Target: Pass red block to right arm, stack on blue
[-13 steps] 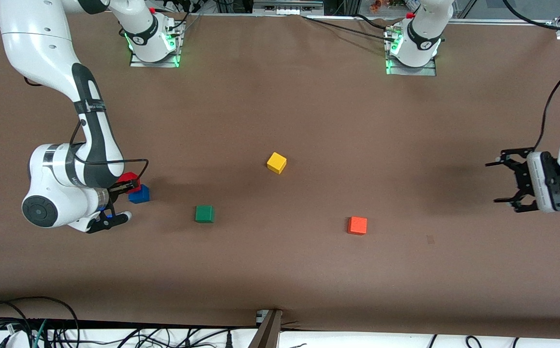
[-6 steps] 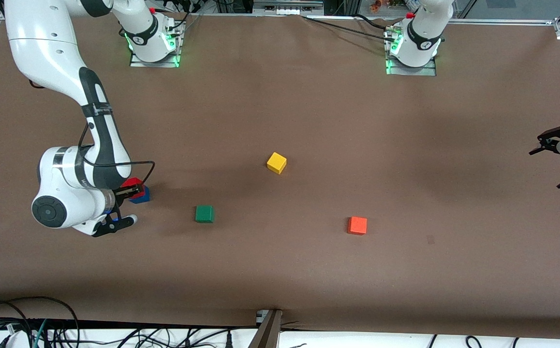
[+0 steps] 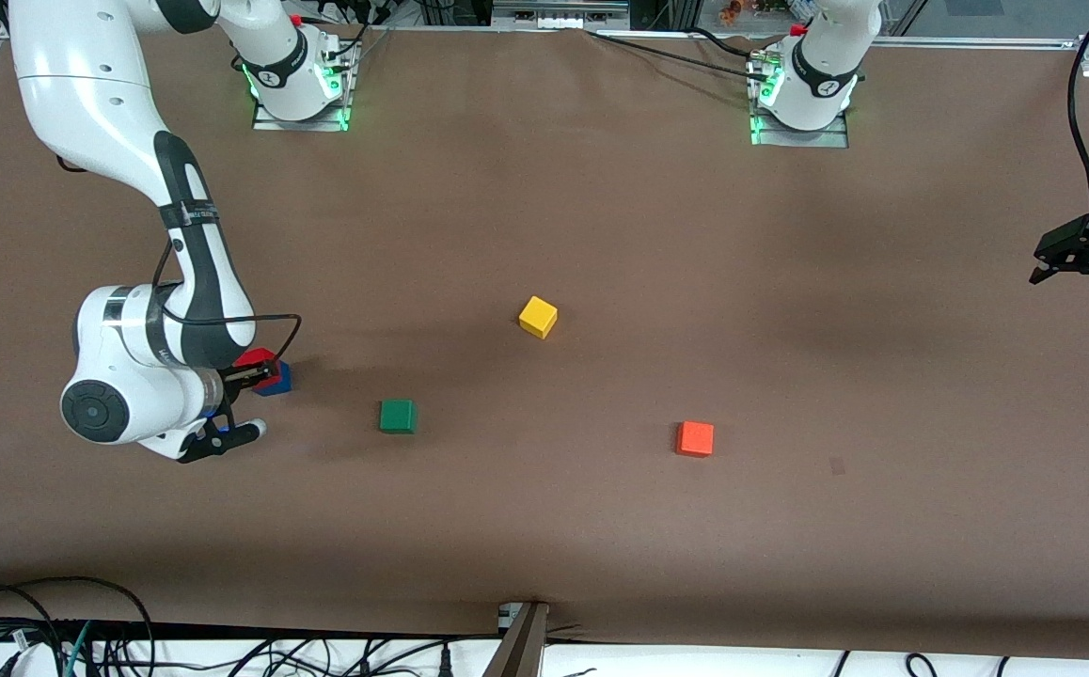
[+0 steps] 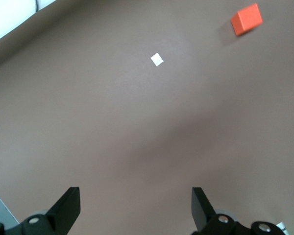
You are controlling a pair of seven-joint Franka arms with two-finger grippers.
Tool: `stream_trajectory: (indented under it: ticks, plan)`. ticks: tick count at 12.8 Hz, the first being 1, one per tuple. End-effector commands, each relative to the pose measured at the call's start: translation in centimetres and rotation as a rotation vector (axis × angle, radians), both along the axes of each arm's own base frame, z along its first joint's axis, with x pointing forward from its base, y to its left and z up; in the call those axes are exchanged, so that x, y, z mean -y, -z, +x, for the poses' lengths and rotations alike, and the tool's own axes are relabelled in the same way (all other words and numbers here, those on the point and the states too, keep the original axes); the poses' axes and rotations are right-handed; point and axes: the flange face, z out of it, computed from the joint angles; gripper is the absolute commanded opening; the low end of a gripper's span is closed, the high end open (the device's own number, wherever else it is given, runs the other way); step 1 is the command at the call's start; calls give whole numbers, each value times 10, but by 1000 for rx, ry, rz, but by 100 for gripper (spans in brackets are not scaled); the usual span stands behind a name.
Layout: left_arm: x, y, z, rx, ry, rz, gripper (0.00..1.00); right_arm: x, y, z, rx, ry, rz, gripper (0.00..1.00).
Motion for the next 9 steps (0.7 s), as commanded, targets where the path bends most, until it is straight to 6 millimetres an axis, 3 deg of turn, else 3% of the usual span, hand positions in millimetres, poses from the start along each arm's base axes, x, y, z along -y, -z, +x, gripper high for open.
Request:
stream_trajectory:
  ticks: [1, 6, 8, 9]
  plan:
    - [5, -10, -3, -4, -42, -20, 100, 3, 1, 4, 15, 4, -11, 0]
    - [10, -13, -2, 3, -46, -18, 100, 3, 3, 4, 24, 74, -28, 0]
    - [25, -22, -7, 17, -29, -8, 100, 2, 6, 4, 21, 79, -32, 0]
    - [46, -27, -11, 24, -12, 0, 100, 2, 7, 4, 20, 82, -34, 0]
